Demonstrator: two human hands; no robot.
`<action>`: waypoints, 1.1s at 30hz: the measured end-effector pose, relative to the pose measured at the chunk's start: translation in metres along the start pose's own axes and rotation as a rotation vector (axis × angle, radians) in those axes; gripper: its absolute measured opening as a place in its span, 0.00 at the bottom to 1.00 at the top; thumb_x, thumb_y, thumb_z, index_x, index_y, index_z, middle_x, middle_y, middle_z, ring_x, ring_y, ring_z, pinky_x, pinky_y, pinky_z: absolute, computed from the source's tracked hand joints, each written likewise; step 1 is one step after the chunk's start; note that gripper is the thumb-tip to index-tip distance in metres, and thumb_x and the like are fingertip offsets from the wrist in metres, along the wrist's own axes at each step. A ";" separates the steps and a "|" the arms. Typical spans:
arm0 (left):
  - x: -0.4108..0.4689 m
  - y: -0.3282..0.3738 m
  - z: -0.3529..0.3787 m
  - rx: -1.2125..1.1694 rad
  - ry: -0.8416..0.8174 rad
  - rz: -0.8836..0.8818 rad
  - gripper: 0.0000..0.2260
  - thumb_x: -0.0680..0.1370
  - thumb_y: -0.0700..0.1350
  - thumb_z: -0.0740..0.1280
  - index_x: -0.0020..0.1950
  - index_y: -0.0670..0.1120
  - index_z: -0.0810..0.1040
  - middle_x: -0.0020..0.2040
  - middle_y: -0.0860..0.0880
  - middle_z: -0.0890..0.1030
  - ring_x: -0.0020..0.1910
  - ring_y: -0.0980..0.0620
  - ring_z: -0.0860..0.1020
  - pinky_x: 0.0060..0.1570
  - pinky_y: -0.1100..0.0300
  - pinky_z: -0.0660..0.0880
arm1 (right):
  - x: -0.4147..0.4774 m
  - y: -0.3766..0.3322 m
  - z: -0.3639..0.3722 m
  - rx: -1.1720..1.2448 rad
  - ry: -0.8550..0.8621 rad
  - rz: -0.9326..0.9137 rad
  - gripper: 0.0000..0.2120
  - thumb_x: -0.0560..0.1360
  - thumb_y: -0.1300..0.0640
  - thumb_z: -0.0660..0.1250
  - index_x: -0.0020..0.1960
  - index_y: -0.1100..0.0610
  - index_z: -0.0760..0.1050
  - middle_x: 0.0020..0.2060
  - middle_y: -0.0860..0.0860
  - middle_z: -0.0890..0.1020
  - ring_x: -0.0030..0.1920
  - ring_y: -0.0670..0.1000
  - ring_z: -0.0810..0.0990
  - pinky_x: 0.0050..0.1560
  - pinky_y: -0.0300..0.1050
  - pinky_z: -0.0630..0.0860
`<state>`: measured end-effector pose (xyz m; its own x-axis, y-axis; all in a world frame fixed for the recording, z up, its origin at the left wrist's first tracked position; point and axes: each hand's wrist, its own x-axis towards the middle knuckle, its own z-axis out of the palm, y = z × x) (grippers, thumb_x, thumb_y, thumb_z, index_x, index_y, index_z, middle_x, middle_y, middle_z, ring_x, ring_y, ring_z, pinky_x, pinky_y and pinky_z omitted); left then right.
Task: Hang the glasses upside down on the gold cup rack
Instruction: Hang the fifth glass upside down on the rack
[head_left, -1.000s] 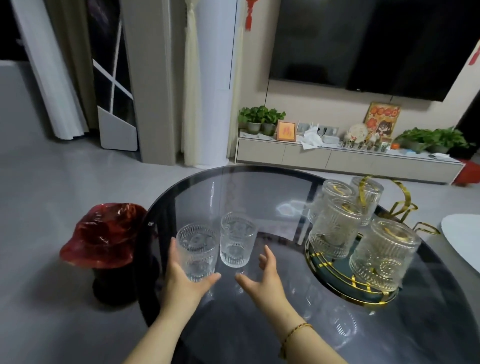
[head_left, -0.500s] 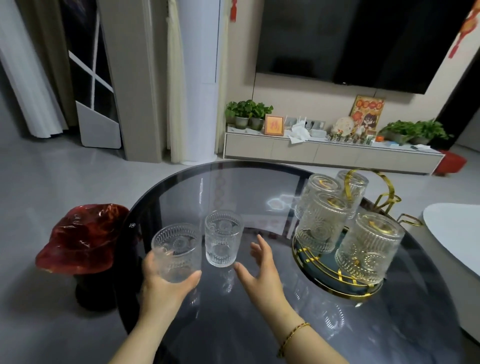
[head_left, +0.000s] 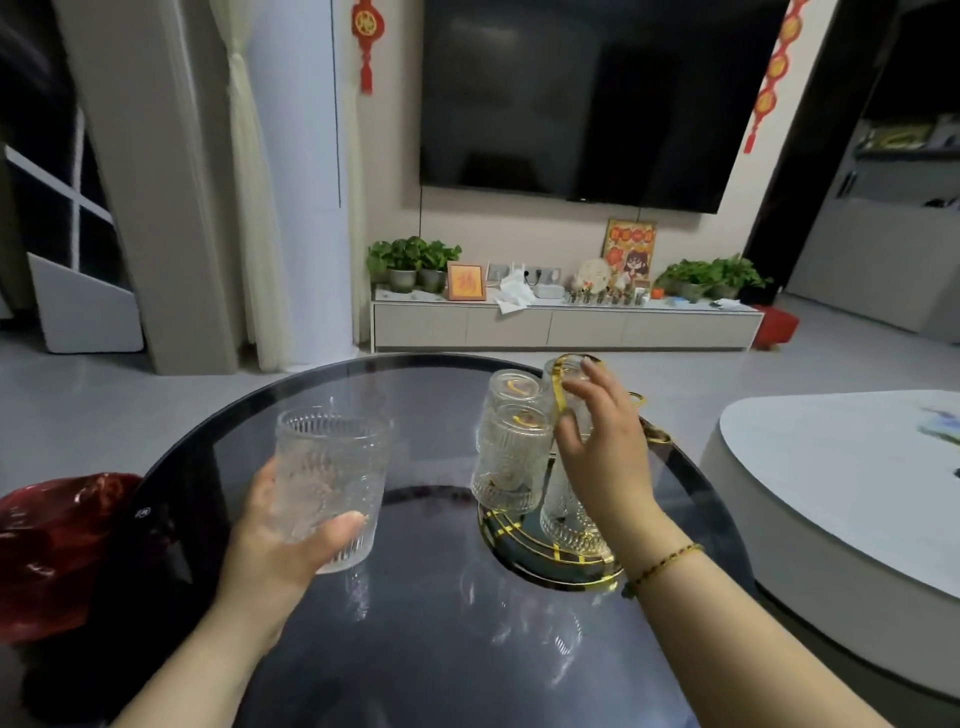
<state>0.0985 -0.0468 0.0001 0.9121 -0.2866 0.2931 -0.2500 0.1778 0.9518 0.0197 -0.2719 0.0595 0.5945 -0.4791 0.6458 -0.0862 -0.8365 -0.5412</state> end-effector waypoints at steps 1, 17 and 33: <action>0.003 0.004 0.004 0.015 -0.013 -0.002 0.40 0.48 0.53 0.71 0.60 0.50 0.70 0.56 0.47 0.78 0.56 0.47 0.75 0.57 0.50 0.70 | 0.007 0.006 -0.002 -0.038 -0.055 0.031 0.16 0.74 0.63 0.60 0.61 0.62 0.68 0.69 0.57 0.65 0.71 0.55 0.60 0.69 0.44 0.55; 0.053 0.062 0.073 -0.083 -0.360 -0.107 0.49 0.39 0.61 0.77 0.57 0.48 0.70 0.52 0.49 0.80 0.49 0.51 0.80 0.46 0.50 0.74 | 0.017 -0.003 -0.022 0.809 -0.292 0.252 0.41 0.61 0.37 0.67 0.68 0.47 0.54 0.63 0.48 0.69 0.58 0.44 0.69 0.54 0.37 0.68; 0.019 0.049 0.089 -0.196 -0.368 -0.153 0.50 0.39 0.59 0.79 0.59 0.49 0.68 0.53 0.49 0.79 0.48 0.54 0.80 0.41 0.59 0.76 | -0.001 -0.013 -0.025 1.032 -0.349 0.589 0.31 0.68 0.48 0.68 0.66 0.53 0.60 0.65 0.55 0.67 0.58 0.51 0.69 0.52 0.47 0.73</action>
<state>0.0751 -0.1276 0.0601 0.7483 -0.6336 0.1964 -0.0223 0.2719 0.9621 0.0003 -0.2673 0.0787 0.8733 -0.4825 0.0679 0.1636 0.1589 -0.9736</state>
